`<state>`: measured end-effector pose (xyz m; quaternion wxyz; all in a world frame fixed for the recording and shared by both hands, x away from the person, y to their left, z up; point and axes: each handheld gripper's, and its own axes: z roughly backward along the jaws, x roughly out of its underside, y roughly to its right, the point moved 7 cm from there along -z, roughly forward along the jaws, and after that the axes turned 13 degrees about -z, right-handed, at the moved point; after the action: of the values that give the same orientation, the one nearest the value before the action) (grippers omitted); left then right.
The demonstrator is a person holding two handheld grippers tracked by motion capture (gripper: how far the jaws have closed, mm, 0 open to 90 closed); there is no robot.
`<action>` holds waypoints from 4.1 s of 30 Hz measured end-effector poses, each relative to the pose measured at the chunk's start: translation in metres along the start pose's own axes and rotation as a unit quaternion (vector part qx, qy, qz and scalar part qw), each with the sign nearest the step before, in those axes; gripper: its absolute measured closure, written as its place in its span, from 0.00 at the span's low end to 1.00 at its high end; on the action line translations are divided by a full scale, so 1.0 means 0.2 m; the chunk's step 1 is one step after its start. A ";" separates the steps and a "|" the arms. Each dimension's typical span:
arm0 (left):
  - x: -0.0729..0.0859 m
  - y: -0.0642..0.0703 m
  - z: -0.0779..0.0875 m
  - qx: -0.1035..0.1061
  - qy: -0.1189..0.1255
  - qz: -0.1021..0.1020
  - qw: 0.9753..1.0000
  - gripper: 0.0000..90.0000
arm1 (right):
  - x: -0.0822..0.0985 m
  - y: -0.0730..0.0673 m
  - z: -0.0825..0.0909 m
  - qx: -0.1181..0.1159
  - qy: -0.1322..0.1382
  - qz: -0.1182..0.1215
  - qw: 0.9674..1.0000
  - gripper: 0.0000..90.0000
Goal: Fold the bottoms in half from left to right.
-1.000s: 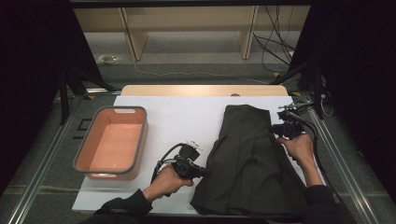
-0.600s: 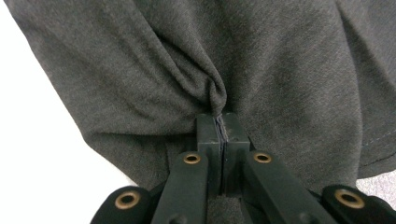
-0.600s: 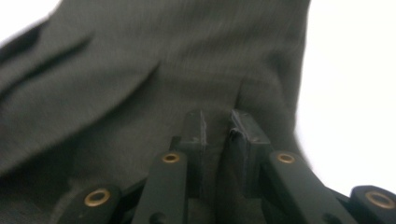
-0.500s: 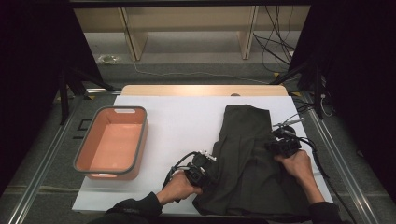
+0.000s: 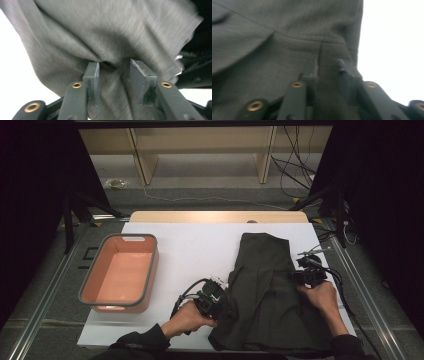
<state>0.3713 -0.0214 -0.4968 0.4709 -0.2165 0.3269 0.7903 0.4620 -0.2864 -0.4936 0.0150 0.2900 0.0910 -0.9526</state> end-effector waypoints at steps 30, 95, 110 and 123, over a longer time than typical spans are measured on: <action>-0.01 -0.30 -0.13 -0.072 -0.041 0.099 0.992 0.26 | 0.19 0.17 0.02 -0.022 -0.053 -0.032 0.998 0.35; 0.17 -0.30 0.39 -0.013 0.079 0.152 0.985 0.91 | 0.32 -0.42 0.04 -0.144 -0.087 -0.083 0.982 0.91; 0.29 -0.25 0.22 -0.019 -0.003 0.126 0.992 0.86 | 0.36 -0.33 0.04 -0.063 -0.087 -0.007 0.994 0.91; 0.30 -0.25 0.19 -0.020 -0.021 0.120 0.992 0.85 | 0.17 -0.29 0.05 -0.078 -0.046 -0.003 0.996 0.52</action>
<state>0.3853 0.0600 -0.5250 0.3745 -0.1688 0.3246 0.8520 0.4240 -0.2298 -0.4951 0.0390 0.2437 0.1647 -0.9550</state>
